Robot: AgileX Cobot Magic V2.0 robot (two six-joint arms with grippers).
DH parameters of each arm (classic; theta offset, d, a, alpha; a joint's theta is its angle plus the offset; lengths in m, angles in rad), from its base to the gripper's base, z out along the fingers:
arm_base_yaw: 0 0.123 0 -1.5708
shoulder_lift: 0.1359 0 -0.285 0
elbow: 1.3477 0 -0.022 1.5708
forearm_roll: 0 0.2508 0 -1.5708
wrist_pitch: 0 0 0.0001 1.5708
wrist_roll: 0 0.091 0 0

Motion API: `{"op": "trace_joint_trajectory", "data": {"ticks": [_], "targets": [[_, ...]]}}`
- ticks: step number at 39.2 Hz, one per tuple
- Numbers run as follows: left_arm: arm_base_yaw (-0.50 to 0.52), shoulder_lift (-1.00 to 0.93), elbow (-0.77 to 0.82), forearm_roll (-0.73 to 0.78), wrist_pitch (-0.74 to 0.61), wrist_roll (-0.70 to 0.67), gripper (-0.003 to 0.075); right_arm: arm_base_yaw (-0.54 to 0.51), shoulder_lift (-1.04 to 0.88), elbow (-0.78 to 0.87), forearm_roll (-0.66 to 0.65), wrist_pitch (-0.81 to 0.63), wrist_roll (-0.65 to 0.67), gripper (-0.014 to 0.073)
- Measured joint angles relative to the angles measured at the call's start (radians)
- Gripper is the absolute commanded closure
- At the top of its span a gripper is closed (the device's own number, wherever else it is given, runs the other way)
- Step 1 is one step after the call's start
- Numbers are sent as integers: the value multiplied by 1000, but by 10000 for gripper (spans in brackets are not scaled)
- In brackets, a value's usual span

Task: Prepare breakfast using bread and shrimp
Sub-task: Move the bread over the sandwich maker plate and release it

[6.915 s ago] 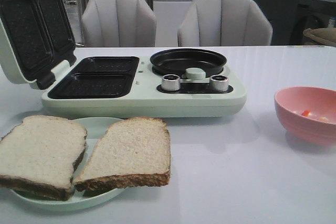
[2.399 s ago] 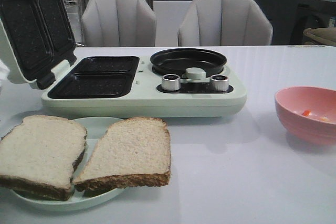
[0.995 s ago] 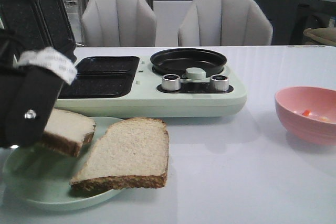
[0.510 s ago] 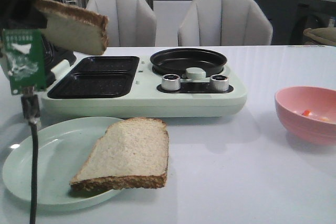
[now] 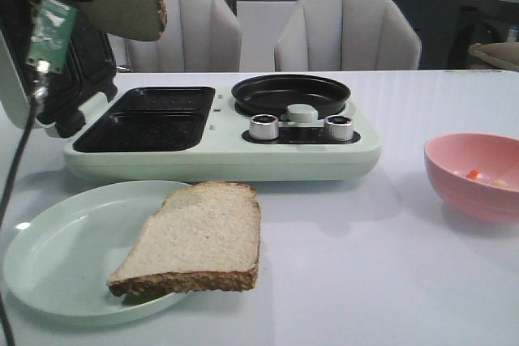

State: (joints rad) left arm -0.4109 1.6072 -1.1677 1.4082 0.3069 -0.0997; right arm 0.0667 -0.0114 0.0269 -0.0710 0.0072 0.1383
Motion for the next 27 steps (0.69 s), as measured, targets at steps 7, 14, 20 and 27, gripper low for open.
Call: {"op": "trace_joint_trajectory", "data": {"ticks": [7,14,20,27], "targets": [[36,131,-119,4,-91,-58,530,0,0,0,0,0,0,455],[38,257,-196,10,-124,-88,530,0,0,0,0,0,0,455],[38,336,-200,8,-129,-89,530,0,0,0,0,0,0,455],[38,353,-194,-11,-127,-90,529,0,0,0,0,0,0,455]]}}
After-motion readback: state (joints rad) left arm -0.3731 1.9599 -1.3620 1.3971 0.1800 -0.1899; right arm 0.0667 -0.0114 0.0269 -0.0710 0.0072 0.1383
